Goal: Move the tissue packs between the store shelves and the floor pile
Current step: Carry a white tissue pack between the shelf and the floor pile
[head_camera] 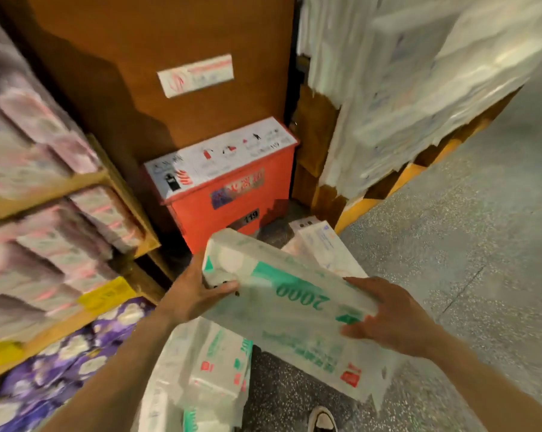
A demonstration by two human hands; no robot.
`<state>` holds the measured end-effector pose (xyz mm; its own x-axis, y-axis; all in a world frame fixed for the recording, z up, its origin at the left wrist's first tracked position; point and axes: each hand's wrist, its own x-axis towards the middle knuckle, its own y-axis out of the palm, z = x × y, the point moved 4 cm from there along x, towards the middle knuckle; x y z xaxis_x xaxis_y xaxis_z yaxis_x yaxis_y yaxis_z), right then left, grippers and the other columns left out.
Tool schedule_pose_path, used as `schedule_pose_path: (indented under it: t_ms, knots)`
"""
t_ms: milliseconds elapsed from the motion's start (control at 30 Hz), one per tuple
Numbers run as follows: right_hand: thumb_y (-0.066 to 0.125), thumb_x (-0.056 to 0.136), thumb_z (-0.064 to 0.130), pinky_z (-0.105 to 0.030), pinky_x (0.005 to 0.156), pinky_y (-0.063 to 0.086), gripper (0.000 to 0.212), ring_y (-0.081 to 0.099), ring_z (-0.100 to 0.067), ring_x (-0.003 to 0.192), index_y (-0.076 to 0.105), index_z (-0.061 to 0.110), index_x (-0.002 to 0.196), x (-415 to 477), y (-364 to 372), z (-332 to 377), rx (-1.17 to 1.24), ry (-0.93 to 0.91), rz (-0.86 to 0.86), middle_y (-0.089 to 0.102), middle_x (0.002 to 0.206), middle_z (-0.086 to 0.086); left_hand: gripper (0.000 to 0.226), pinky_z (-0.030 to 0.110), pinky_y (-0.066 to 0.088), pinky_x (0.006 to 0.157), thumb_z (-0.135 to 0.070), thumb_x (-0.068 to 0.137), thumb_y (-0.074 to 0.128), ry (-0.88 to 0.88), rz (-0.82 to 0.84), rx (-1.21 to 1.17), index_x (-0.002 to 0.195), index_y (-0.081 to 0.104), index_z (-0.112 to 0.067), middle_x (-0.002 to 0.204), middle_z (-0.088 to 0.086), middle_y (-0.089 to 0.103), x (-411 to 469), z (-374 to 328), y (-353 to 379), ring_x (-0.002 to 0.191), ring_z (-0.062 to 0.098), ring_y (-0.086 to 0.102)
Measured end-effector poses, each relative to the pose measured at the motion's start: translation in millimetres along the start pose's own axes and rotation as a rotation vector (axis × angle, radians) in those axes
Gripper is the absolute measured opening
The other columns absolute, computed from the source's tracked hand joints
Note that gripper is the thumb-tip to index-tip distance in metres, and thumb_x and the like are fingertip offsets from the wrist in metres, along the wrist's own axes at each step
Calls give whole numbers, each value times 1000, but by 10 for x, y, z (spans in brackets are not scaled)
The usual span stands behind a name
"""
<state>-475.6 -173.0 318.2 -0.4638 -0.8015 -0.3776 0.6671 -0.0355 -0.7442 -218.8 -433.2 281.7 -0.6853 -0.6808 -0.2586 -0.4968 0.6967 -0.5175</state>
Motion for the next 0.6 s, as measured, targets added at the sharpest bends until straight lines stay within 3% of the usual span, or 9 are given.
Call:
schedule_pose_path:
  t_ms: [67,167,233,367,467,533,600]
  knots:
    - [89,52,60,-31,90,56,92,63,-2,102,54,42,135,-239,-378,449,44,-43,20,53,118,26,93,24,57,83,-75,54,82,-21,-15,-195,123,57,-19,102,-4,74,-379,-332,-444,91,0,69]
    - [96,57,42,-24,80,60,82,68,-1,92,55,44,128,-593,-899,1184,67,-111,52,60,115,21,73,21,54,66,-66,48,88,-56,-21,-292,92,68,-10,83,1,76,-975,-867,-1044,73,8,69]
    - [98,58,33,-23,76,61,80,70,0,89,55,44,124,-757,-1172,1594,84,-167,67,65,112,17,56,20,51,60,-53,53,88,-65,-74,-337,81,68,-8,79,5,75,-1279,-1134,-1352,66,11,67]
    - [97,50,37,-20,77,58,84,68,5,94,62,32,127,-963,-1658,2241,223,-257,43,68,116,13,55,32,58,67,-61,52,90,-52,-255,-454,78,72,-17,83,12,75,-1940,-1648,-1904,73,20,69]
    - [96,51,46,-25,90,50,93,63,-5,110,60,29,135,-1006,-1902,2631,329,-344,-59,62,126,12,37,36,59,68,-45,64,90,-28,-439,-504,83,74,-17,84,13,75,-2446,-1974,-2131,72,23,69]
    - [96,61,32,-25,90,49,94,60,-12,117,50,25,143,-1021,-1968,2875,450,-373,-78,57,129,11,26,29,54,58,-31,80,83,-23,-551,-481,88,70,-10,83,10,75,-2779,-2140,-2183,67,19,65]
    - [91,70,16,-19,76,54,84,65,-10,108,45,22,141,-1091,-1973,3126,581,-385,-39,61,120,13,22,20,50,56,-26,84,77,-39,-667,-488,93,68,-8,81,7,75,-3124,-2240,-2171,65,12,64]
